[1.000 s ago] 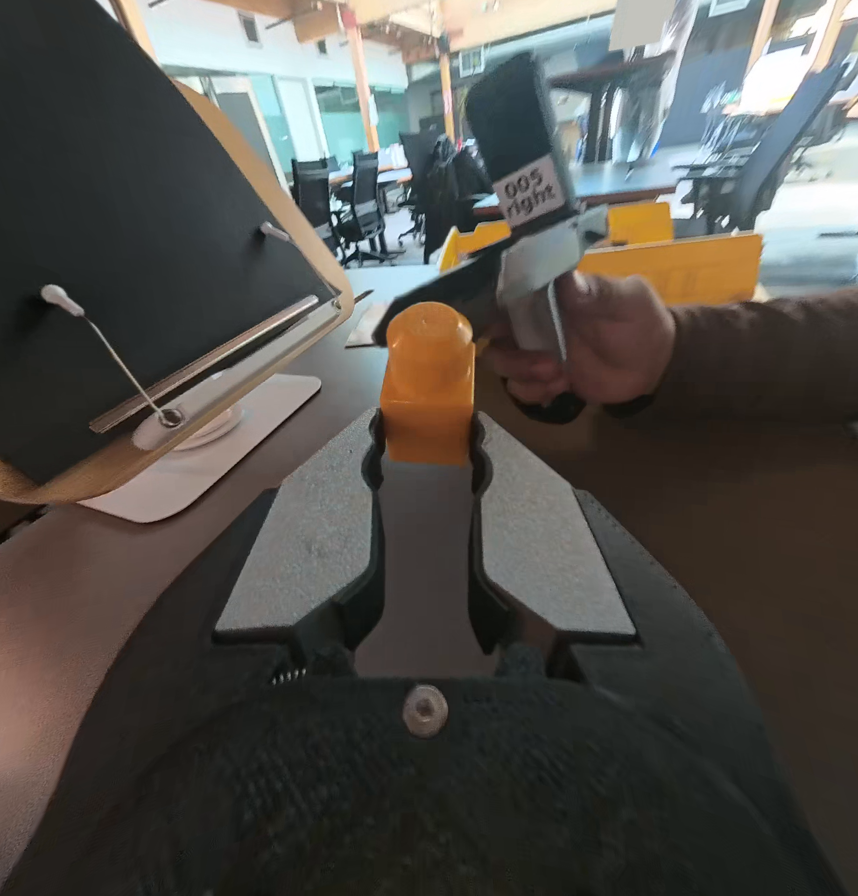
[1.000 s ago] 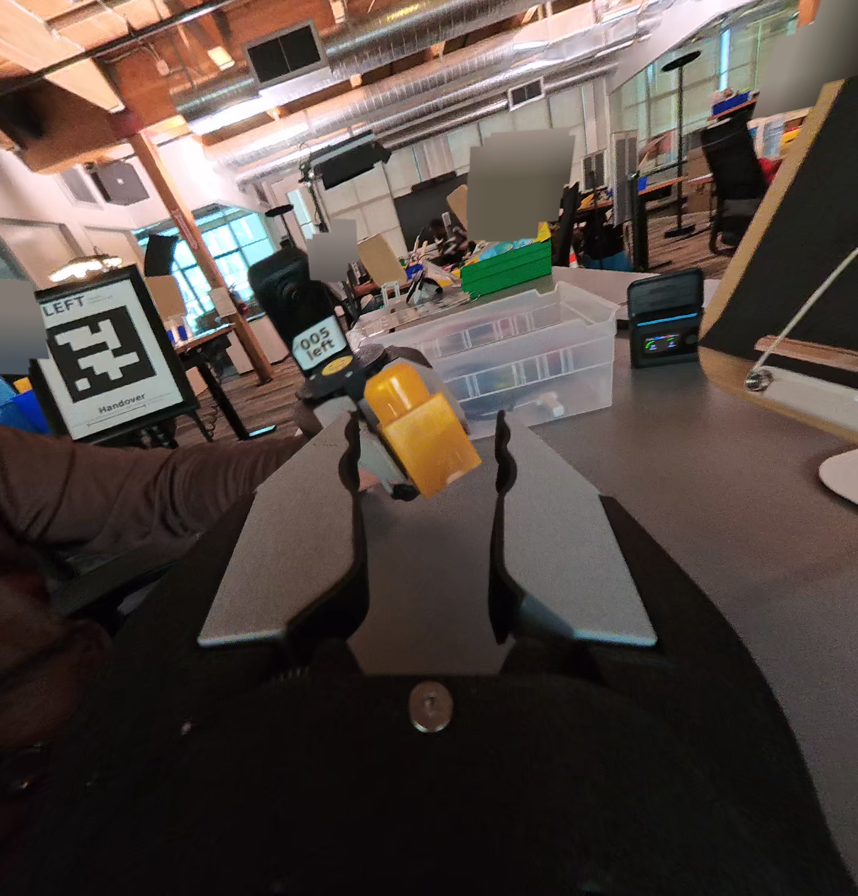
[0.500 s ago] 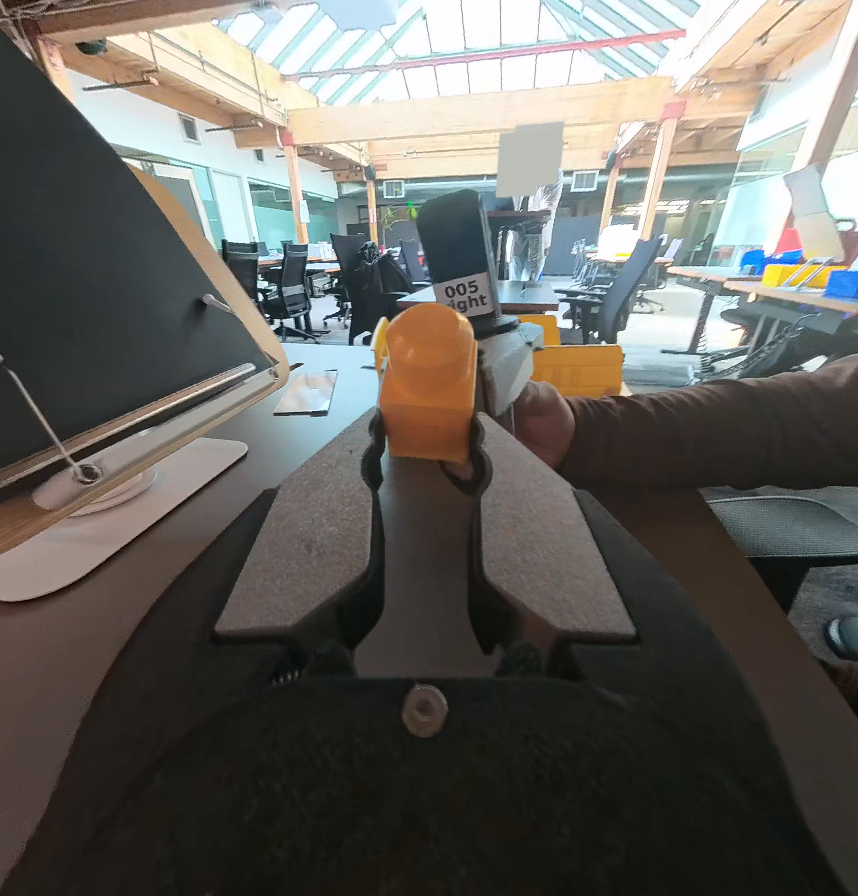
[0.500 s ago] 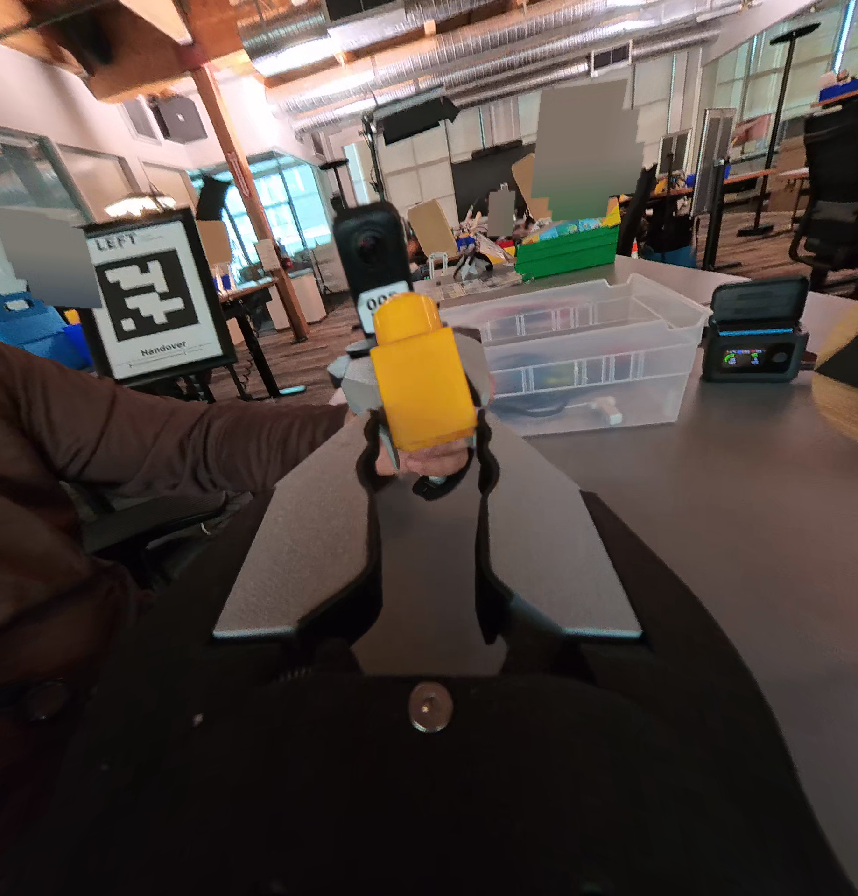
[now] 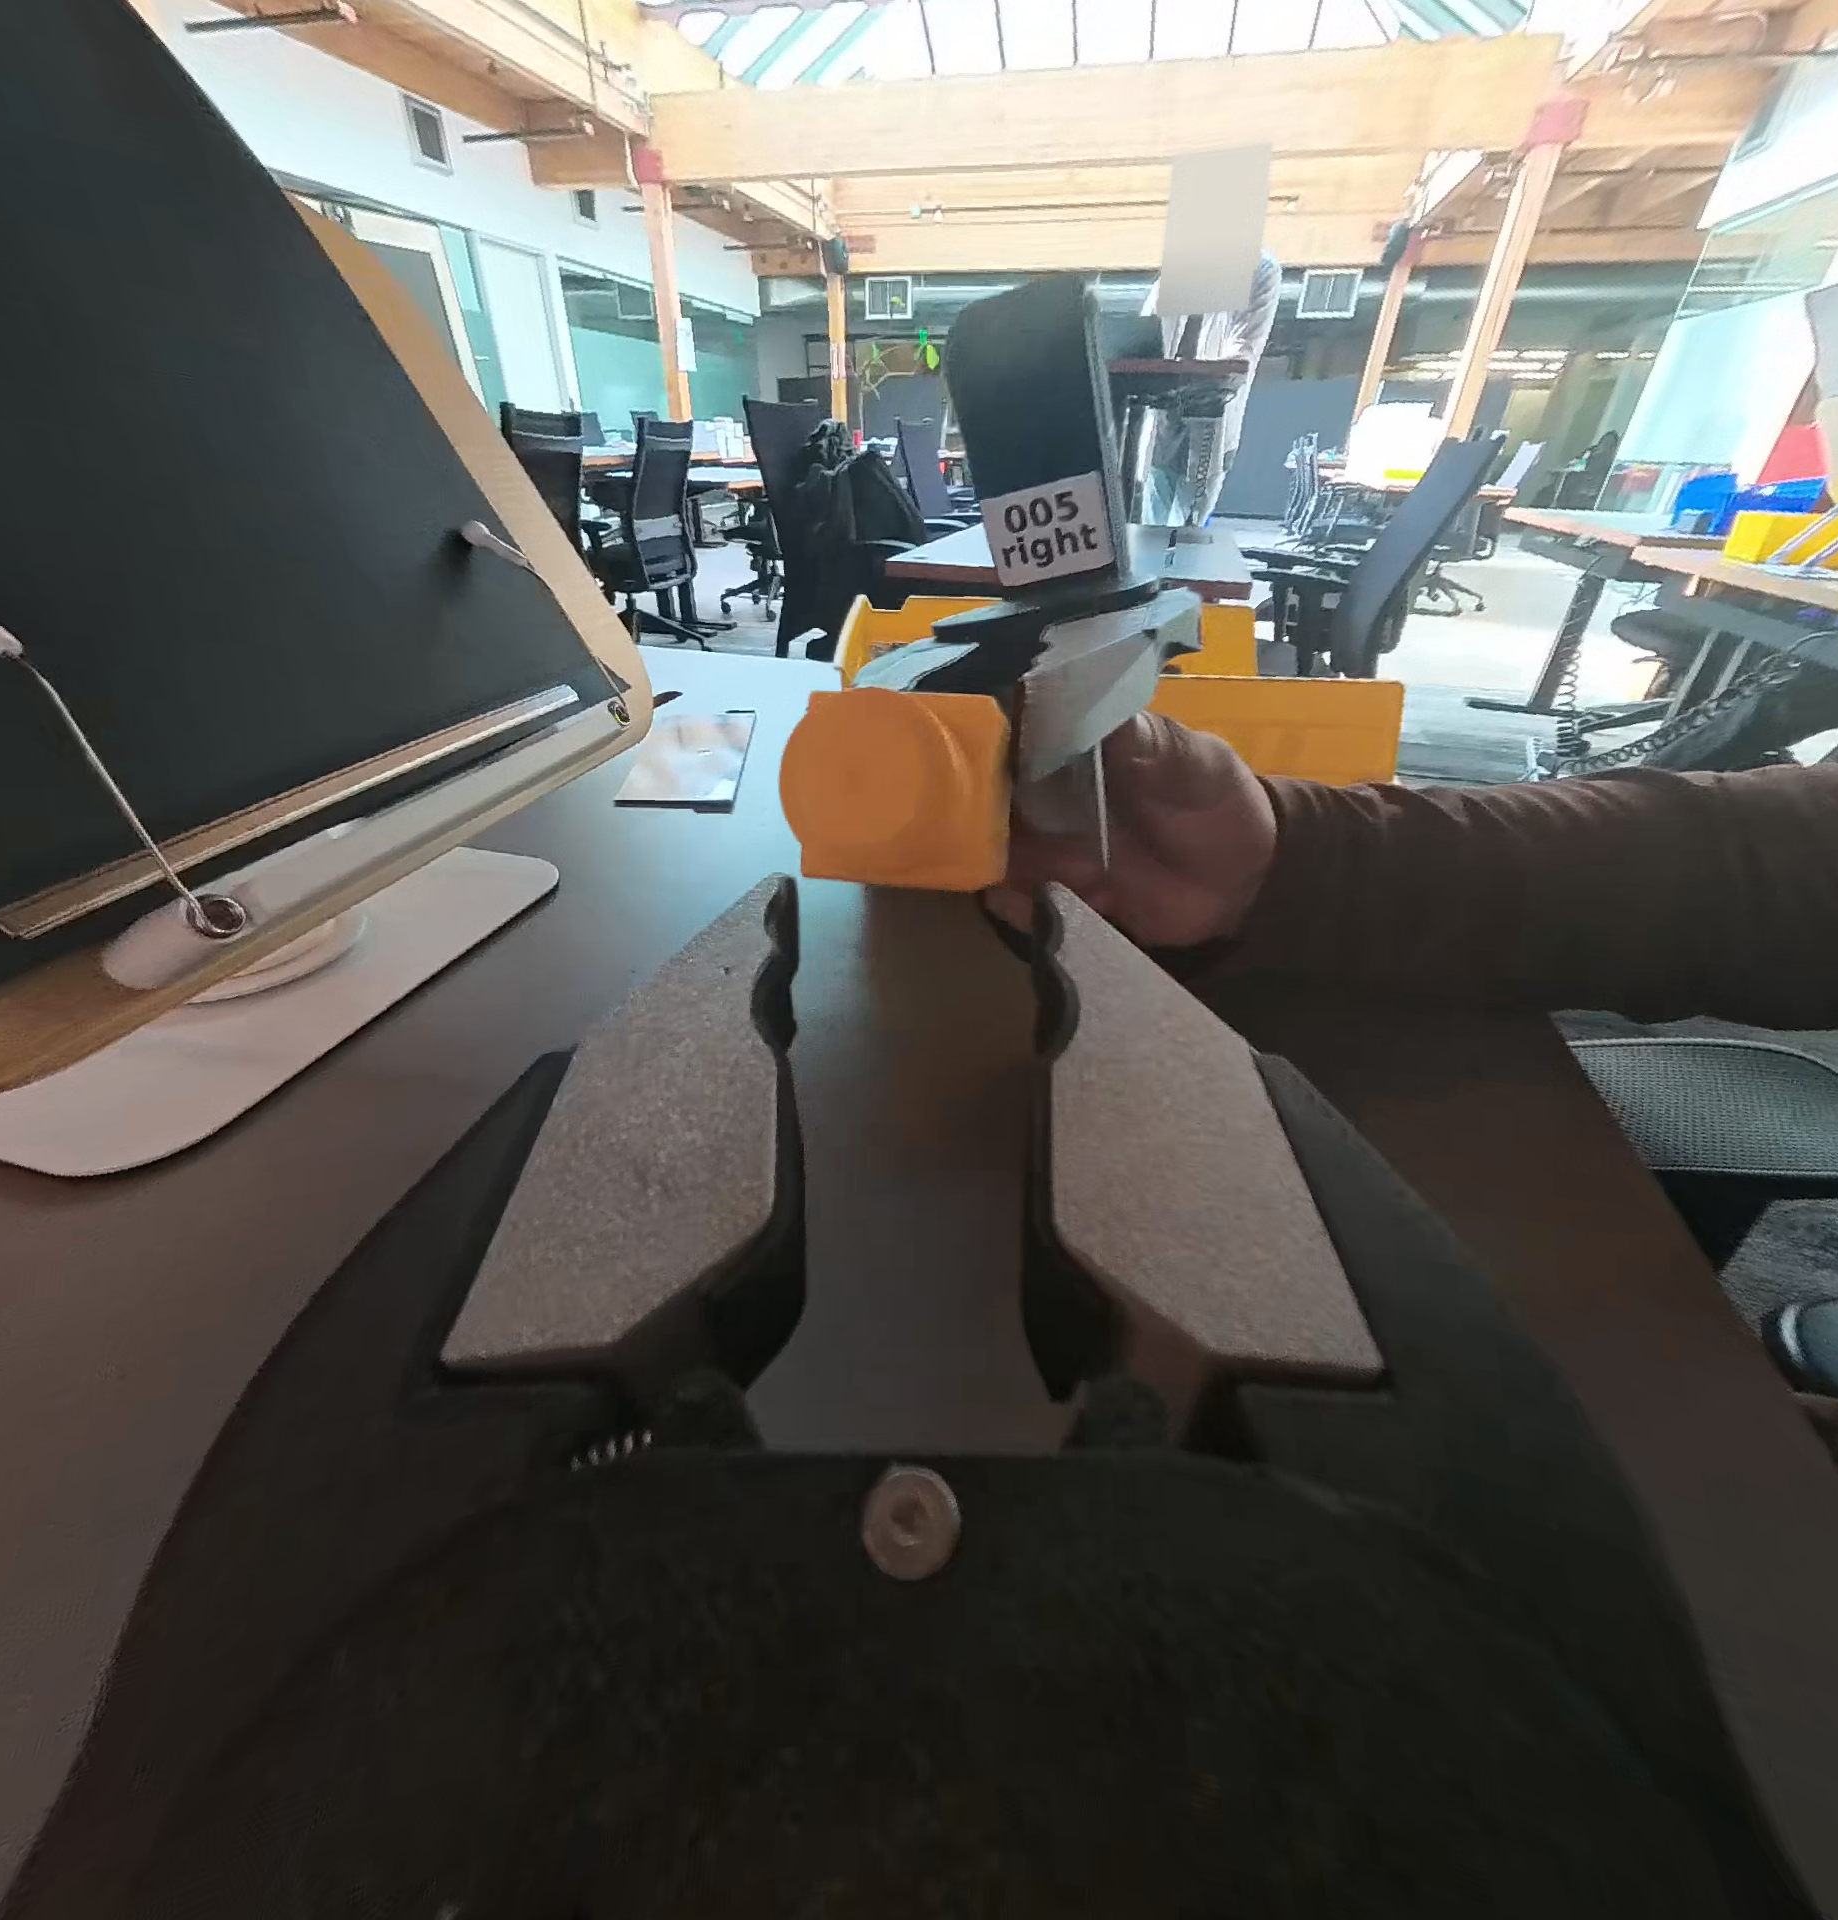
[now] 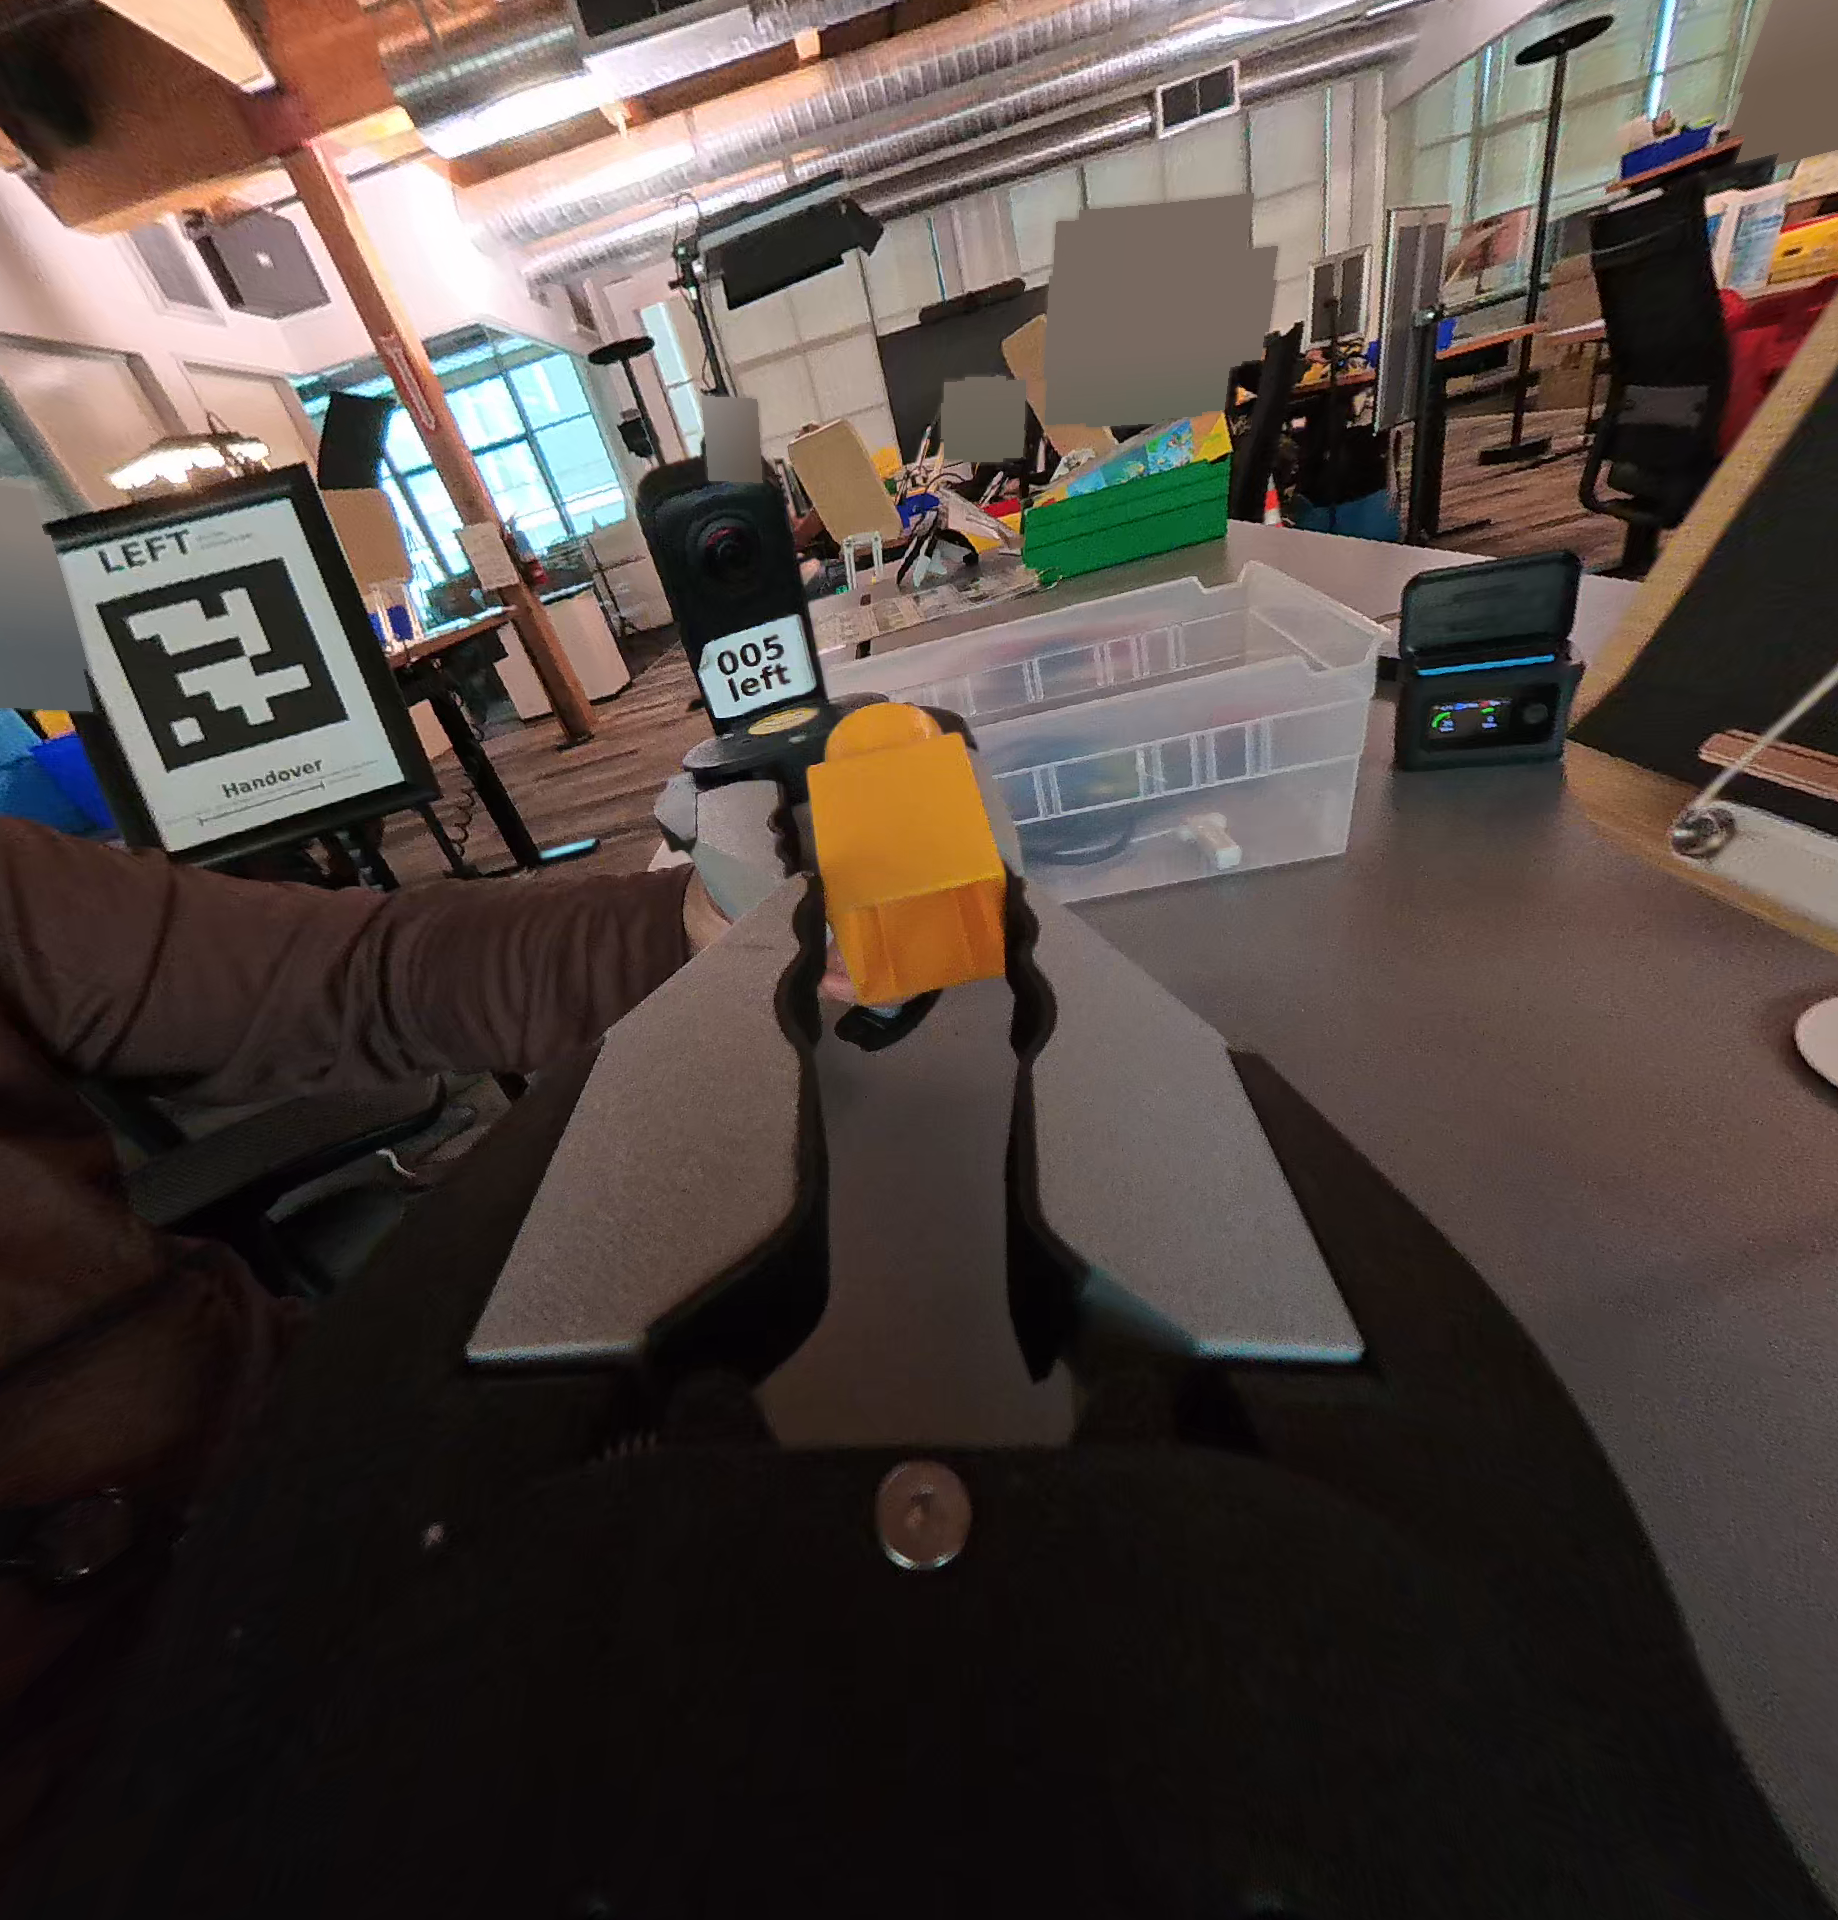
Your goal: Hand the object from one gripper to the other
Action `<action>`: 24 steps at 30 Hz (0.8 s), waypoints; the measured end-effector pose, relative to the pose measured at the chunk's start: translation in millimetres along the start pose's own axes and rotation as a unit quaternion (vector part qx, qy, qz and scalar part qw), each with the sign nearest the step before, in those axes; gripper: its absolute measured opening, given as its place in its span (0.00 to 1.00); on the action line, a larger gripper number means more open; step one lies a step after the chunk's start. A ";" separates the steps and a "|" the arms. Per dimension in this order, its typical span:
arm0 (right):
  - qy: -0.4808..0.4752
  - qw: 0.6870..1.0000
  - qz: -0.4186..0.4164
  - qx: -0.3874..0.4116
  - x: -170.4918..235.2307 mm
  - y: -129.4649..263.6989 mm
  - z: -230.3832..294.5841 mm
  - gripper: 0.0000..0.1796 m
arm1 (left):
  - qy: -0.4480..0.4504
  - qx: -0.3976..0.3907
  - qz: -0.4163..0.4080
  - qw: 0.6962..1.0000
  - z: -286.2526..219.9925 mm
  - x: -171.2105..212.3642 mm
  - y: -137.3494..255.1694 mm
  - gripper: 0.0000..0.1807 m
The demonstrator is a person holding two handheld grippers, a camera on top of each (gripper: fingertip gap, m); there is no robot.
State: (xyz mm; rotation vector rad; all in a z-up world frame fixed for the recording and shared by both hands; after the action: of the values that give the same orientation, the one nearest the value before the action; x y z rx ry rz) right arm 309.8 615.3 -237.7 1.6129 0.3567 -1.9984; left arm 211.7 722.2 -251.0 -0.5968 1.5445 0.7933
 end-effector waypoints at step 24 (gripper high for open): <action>-0.125 0.992 -0.002 -0.029 7.9 -9.0 -13.8 0.39 | -0.386 -0.340 0.197 0.835 2.5 7.4 0.7 0.18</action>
State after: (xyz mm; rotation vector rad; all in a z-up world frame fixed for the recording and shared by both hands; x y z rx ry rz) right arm 314.9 627.9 -249.8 1.3081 0.3187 -2.1420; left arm 211.8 725.2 -258.3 -0.3640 0.5951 1.6929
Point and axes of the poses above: each gripper's, where its closed fingertips meet, y back along the fingers, x out of its underside, z = x × y across the jaws, the point moved 7 cm from there along y, back along the fingers, and after that the axes turned 9 degrees about z, right-handed, at the moved point
